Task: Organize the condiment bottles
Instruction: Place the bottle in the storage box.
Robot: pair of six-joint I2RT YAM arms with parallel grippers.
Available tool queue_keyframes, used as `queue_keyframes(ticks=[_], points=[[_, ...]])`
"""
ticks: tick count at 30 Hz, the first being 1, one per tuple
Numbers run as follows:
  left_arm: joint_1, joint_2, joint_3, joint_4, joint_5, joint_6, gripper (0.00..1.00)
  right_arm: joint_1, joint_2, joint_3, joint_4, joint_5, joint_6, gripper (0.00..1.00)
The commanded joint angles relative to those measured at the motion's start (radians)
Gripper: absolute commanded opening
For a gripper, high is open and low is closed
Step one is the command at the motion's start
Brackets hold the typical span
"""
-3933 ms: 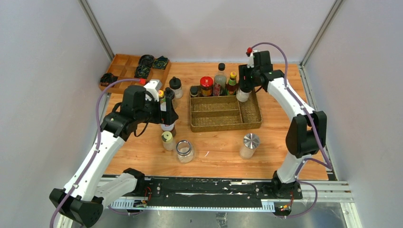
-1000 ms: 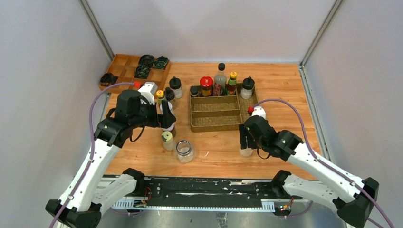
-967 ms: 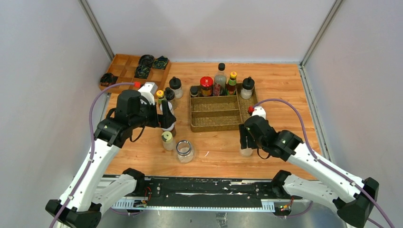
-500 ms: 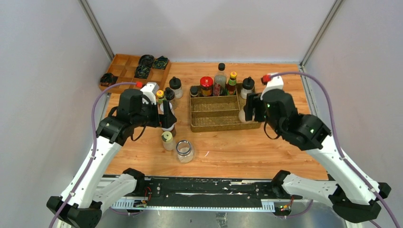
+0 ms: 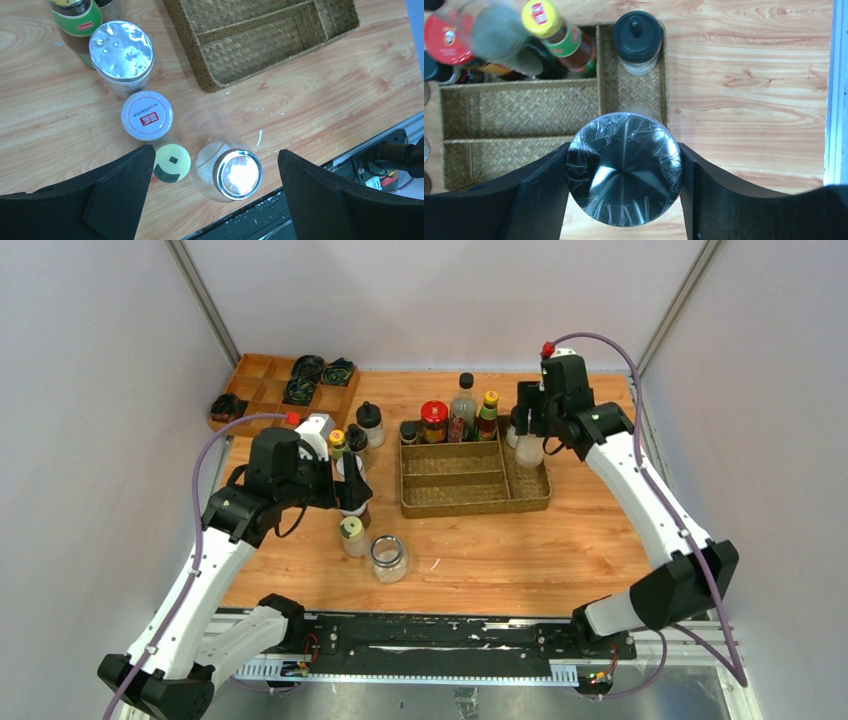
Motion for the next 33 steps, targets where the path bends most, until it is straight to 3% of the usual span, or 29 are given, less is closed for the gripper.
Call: queue_keyframes(ticks=[1, 8, 17, 33], points=[[-0.007, -0.013, 0.009, -0.014, 0.025, 0.000, 1.00, -0.093, 0.040, 0.002, 0.178, -0.133, -0.025, 0.51], [-0.007, -0.002, 0.018, -0.015, 0.020, 0.000, 1.00, -0.130, 0.175, 0.018, 0.269, -0.187, -0.037, 0.50], [-0.007, 0.017, 0.027, -0.015, 0.013, 0.002, 1.00, -0.130, 0.226, -0.106, 0.415, -0.163, -0.052, 0.50], [-0.007, 0.036, 0.031, -0.014, 0.007, 0.009, 1.00, -0.129, 0.260, -0.147, 0.445, -0.107, -0.096, 0.52]])
